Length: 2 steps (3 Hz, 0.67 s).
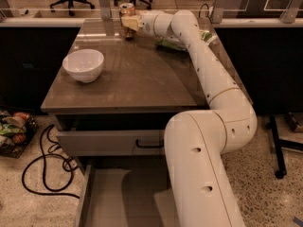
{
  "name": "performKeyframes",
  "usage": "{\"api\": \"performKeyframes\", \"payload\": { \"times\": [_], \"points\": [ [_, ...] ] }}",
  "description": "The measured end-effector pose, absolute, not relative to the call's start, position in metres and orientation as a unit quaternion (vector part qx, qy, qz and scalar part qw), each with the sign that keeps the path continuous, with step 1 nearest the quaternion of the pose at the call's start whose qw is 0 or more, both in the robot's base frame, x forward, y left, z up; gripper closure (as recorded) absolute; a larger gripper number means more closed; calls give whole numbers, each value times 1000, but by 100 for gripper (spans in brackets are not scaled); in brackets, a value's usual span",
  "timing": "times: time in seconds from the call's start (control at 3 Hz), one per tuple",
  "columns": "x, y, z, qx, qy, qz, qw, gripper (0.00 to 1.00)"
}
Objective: Place orange can into middle drawer
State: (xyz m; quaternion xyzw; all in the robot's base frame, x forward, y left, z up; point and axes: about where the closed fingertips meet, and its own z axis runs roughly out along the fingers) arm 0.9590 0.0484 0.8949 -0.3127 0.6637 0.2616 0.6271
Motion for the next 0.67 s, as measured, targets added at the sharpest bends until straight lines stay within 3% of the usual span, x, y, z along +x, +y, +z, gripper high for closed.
{"api": "performKeyframes", "payload": {
  "times": [0.67],
  "points": [
    [933,25,956,-315,680,195,633,100]
  ]
}}
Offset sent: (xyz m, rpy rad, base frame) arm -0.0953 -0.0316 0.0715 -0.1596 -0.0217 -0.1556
